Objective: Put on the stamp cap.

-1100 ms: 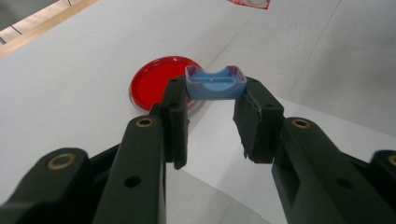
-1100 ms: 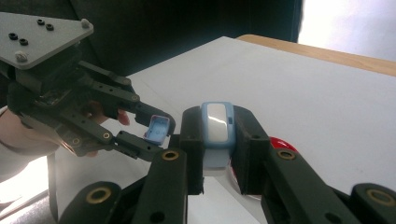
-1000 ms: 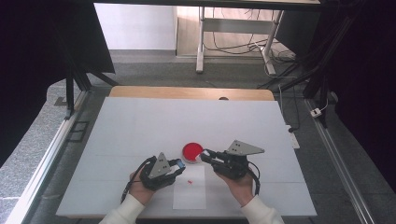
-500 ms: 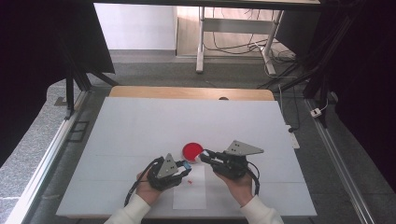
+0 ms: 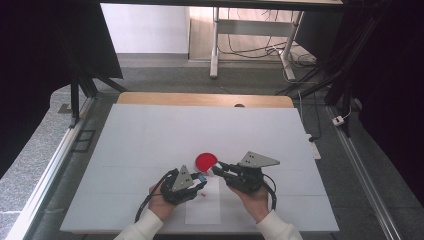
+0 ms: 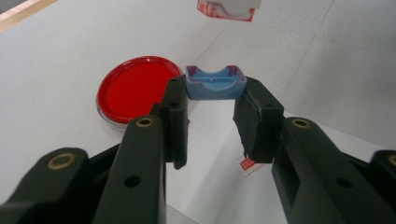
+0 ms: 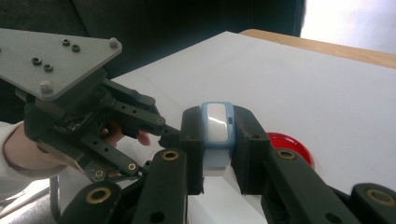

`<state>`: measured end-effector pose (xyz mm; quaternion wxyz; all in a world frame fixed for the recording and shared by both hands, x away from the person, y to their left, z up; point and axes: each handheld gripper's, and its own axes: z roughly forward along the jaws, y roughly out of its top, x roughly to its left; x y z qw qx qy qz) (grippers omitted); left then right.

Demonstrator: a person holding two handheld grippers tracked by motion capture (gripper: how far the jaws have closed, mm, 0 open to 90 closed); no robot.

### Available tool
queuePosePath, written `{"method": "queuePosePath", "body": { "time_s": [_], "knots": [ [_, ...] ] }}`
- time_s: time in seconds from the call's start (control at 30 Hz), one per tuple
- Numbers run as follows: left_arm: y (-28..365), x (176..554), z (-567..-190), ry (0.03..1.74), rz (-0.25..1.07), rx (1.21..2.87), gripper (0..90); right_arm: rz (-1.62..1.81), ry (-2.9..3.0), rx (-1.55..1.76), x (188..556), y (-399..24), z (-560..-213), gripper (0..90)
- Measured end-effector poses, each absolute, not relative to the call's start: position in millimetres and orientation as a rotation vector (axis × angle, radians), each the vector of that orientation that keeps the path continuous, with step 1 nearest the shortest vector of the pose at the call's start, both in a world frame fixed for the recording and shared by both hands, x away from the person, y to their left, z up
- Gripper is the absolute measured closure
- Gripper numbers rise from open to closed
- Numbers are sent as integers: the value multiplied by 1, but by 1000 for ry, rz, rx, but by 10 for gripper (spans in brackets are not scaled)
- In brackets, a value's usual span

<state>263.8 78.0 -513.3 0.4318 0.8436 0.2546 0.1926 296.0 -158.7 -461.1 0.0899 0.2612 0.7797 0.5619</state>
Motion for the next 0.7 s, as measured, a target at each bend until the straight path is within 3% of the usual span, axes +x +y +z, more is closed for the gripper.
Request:
{"method": "queuePosePath", "body": {
  "time_s": [0.7],
  "knots": [
    [75, 263, -515, 652, 488, 2095, 651, 1670, 2348, 864, 295, -149, -466, 750]
  ]
}}
